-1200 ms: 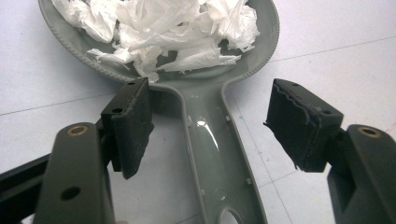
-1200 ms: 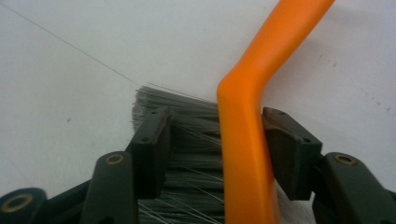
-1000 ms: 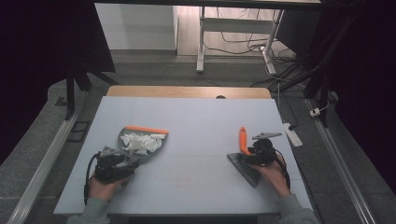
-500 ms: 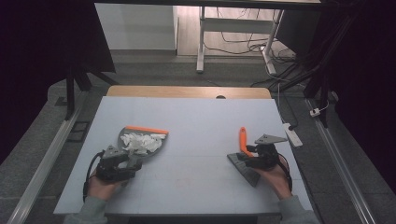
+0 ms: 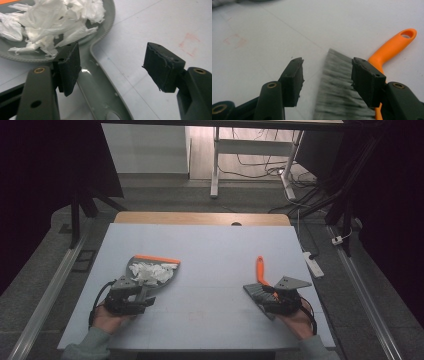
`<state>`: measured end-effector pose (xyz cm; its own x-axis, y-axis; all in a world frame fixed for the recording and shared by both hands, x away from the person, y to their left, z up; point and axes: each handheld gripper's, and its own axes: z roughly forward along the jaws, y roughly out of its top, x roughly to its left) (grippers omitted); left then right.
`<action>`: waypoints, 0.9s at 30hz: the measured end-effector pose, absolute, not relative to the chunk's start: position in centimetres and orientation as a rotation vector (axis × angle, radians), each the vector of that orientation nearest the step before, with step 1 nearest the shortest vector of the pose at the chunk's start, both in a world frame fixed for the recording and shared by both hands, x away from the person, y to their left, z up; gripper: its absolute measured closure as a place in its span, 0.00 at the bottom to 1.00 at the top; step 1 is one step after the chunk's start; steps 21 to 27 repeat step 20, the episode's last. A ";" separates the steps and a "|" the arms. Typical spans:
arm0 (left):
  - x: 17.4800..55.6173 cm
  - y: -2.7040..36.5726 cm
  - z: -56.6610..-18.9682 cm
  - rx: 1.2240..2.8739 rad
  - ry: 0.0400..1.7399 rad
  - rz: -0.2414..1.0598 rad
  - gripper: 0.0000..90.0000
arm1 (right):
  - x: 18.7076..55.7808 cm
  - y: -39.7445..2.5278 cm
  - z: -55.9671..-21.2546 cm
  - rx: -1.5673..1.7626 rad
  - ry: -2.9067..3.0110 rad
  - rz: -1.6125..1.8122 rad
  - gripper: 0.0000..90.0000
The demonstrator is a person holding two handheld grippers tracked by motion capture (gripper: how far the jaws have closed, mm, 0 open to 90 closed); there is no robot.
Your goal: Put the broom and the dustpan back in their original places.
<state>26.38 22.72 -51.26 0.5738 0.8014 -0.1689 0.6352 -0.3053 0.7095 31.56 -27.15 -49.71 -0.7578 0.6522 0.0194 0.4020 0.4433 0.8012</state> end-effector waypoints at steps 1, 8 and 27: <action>26.2 22.7 -51.2 2.045 1.142 0.276 0.34 | 31.3 -27.3 -49.8 0.894 2.404 1.216 0.48; 25.5 22.6 -51.2 2.048 1.137 0.264 0.33 | 30.6 -27.8 -49.7 0.873 2.384 1.261 0.48; 25.5 22.6 -51.2 2.042 1.144 0.264 0.33 | 30.4 -27.6 -49.6 0.835 2.396 1.268 0.48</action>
